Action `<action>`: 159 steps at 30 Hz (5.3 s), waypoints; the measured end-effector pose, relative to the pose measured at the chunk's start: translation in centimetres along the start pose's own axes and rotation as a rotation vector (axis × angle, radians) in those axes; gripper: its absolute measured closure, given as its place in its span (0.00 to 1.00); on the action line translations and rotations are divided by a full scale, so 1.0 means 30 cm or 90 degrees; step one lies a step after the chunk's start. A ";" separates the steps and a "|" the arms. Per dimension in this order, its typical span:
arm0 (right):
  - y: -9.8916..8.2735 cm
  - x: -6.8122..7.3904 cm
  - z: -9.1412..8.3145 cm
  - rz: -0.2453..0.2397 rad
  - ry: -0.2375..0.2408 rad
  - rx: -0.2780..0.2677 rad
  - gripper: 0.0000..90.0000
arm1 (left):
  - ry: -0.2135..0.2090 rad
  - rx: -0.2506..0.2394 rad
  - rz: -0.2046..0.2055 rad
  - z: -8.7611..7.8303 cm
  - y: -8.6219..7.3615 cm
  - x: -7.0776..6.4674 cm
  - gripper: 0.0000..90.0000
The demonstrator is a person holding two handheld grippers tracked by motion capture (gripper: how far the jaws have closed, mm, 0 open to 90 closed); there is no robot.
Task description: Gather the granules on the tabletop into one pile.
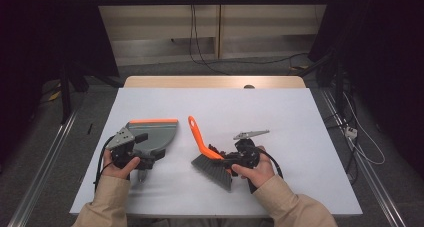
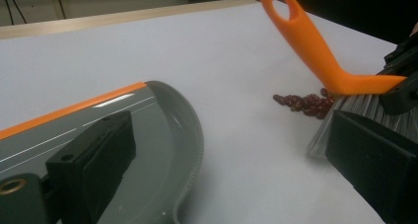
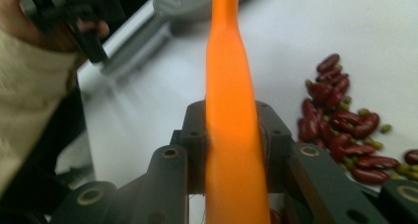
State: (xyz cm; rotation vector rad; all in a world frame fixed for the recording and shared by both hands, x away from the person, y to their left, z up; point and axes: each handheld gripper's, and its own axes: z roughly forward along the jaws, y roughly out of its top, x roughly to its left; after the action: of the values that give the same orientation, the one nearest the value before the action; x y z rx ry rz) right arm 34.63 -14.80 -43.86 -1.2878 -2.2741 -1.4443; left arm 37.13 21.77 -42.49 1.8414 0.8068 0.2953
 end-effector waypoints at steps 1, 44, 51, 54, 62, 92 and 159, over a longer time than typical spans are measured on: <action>-0.001 -0.009 0.000 -0.016 -0.002 0.005 0.79 | -0.001 0.000 0.000 0.001 0.000 -0.001 0.05; 0.135 -0.122 -0.163 -0.134 -0.135 -0.081 0.79 | 0.000 -0.001 -0.002 -0.003 0.001 0.002 0.05; 0.099 -0.141 -0.175 -0.130 -0.203 -0.090 0.79 | 0.000 0.000 -0.001 -0.002 0.001 0.002 0.05; 0.087 -0.146 -0.185 -0.121 -0.222 -0.097 0.79 | 0.000 0.001 0.001 -0.002 0.001 0.001 0.05; 0.054 -0.148 -0.199 -0.106 -0.261 -0.105 0.79 | 0.000 0.002 0.001 0.000 0.000 -0.002 0.05; 0.019 -0.134 -0.207 -0.127 -0.390 -0.100 0.79 | -0.003 0.001 0.003 0.000 0.001 -0.002 0.05; 0.128 -0.124 -0.008 -0.568 -0.027 0.040 0.79 | 0.007 -0.004 -0.013 -0.012 0.000 0.016 0.05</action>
State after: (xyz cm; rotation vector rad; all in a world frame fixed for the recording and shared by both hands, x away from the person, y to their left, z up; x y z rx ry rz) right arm 39.65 -16.52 -43.18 -0.2341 -3.0641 -1.5078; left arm 37.29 22.33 -42.42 1.8258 0.8300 0.2947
